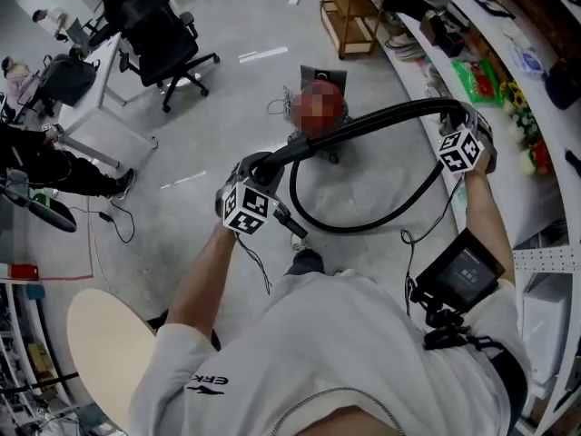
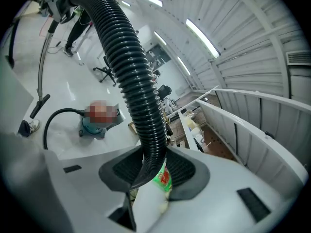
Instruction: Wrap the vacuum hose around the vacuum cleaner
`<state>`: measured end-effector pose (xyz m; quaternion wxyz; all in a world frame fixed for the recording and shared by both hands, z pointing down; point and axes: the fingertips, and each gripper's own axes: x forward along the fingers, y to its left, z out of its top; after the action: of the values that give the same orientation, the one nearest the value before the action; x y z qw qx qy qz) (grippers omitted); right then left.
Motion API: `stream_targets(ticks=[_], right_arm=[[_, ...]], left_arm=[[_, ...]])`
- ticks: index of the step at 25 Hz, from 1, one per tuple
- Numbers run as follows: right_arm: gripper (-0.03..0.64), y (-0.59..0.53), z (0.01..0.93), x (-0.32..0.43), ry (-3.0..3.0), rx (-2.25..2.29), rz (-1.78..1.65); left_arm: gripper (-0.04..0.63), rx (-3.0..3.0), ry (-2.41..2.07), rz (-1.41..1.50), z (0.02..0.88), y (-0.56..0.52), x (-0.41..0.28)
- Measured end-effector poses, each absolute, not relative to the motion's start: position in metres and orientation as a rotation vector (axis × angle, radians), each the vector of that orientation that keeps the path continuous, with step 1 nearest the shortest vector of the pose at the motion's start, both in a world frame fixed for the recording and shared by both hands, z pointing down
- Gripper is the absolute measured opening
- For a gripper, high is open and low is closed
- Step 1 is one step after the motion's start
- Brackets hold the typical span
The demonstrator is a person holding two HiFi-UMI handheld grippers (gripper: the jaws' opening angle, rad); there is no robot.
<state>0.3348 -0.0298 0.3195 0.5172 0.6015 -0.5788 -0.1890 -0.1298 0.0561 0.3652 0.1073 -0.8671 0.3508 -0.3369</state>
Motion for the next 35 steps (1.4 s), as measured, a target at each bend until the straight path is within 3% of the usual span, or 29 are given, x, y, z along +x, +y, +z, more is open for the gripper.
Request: stream_targets(ticks=[24,35], right_arm=[[0.149,-0.188,0.223,0.262,-1.245,1.501,-0.546],[0.144,-0.269,0.226,0.255,-1.28,1.479,-0.575]], left_arm=[[0.13,-2.581,0.941,-0.847,0.339,-0.1,-0.196],[0.13,-2.598,0.991,-0.889,0.355,-0.145,-0.197]])
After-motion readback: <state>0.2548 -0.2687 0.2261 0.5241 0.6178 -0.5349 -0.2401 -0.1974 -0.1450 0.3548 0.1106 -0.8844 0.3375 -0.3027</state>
